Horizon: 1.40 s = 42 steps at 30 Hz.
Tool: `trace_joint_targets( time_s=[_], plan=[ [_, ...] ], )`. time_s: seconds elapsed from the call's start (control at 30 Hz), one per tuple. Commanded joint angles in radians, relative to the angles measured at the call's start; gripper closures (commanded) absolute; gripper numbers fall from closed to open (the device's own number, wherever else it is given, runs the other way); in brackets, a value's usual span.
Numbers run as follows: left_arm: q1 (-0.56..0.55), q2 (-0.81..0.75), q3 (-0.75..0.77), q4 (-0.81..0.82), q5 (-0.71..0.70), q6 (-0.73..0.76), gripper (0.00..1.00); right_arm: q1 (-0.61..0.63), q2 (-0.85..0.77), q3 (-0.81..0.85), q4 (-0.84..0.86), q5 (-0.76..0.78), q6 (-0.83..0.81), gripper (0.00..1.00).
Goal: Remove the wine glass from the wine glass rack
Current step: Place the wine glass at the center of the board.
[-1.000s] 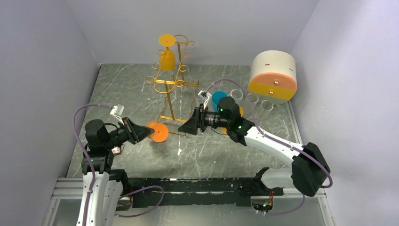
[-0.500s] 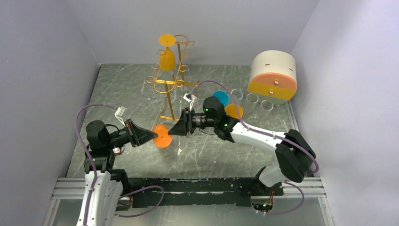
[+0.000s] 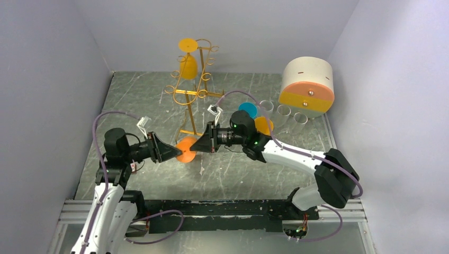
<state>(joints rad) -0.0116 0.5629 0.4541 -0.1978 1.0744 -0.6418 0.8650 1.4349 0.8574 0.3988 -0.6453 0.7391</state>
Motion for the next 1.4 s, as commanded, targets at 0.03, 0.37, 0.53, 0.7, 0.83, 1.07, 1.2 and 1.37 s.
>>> trace_joint_targets(
  time_s=[0.03,0.37,0.53,0.7,0.83,1.07,1.2,1.37],
  plan=[
    [-0.072,0.039,0.081,-0.145,-0.127,0.092,0.57,0.000,-0.070,-0.049,0.036,0.051,-0.028,1.00],
    [-0.148,0.002,0.026,0.037,-0.018,-0.043,0.59,0.000,-0.141,-0.060,-0.014,0.068,-0.098,1.00],
    [-0.218,0.033,0.028,0.048,-0.062,-0.050,0.61,0.000,-0.146,-0.060,-0.009,0.053,-0.107,1.00],
    [-0.265,0.051,0.034,0.119,-0.121,-0.082,0.72,0.001,-0.135,-0.051,-0.030,0.027,-0.116,1.00],
    [-0.272,0.050,-0.003,0.242,-0.110,-0.150,0.75,0.002,-0.153,-0.062,-0.027,0.009,-0.131,1.00],
    [-0.290,0.087,-0.002,0.169,-0.078,-0.030,0.93,0.001,-0.197,-0.058,-0.083,0.004,-0.172,0.79],
    [-0.296,0.074,0.012,0.145,-0.059,0.036,0.93,0.001,-0.280,-0.076,-0.139,0.151,-0.234,0.67],
    [-0.312,0.097,0.053,0.135,-0.046,0.101,0.93,-0.001,-0.383,-0.112,-0.198,0.405,-0.294,0.64]
  ],
)
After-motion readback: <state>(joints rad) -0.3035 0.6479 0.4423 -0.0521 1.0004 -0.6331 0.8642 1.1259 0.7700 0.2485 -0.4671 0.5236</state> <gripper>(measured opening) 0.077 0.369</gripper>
